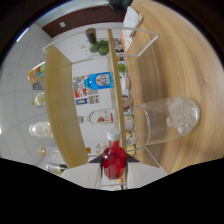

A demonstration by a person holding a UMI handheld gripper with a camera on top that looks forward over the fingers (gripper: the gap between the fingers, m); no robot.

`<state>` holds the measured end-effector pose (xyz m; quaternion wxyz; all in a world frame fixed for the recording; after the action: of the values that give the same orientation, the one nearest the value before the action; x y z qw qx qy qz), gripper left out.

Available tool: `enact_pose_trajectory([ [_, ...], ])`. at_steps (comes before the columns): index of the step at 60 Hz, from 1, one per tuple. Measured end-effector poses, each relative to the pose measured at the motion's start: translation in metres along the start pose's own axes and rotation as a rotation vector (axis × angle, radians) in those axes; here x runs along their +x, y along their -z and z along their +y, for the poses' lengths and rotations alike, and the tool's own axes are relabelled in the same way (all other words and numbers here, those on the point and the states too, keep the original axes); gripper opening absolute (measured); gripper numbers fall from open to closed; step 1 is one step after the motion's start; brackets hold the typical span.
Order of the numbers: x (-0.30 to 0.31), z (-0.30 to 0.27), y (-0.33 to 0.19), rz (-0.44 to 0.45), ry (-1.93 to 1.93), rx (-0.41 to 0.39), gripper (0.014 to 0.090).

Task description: Make me a cup of Vodka Sunrise.

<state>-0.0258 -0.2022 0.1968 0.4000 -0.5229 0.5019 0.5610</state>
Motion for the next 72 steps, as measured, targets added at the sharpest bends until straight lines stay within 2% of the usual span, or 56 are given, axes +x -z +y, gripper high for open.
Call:
enact_pose_trajectory([
  [11, -0.003, -0.006, 0.003, -0.068, -0.352, -0.014, 0.0343],
  [20, -0.012, -0.007, 0.006, -0.140, -0.475, -0.032, 0.0343],
  [27, -0.017, -0.005, 0.005, -0.156, -0.529, -0.056, 0.0344],
  [33, -0.017, -0.001, 0.004, -0.134, -0.472, -0.061, 0.0344],
  [40, -0.028, 0.001, 0.006, -0.075, -0.177, -0.028, 0.0342],
  [47, -0.052, 0.010, 0.009, -0.008, 0.364, 0.036, 0.0345],
  [55, -0.074, 0.045, 0.003, 0.026, 0.951, 0.080, 0.0345],
  [64, -0.025, 0.089, -0.015, 0.112, 1.330, 0.042, 0.0344],
  [72, 0.059, 0.107, -0.033, 0.248, 1.417, -0.064, 0.0343],
])
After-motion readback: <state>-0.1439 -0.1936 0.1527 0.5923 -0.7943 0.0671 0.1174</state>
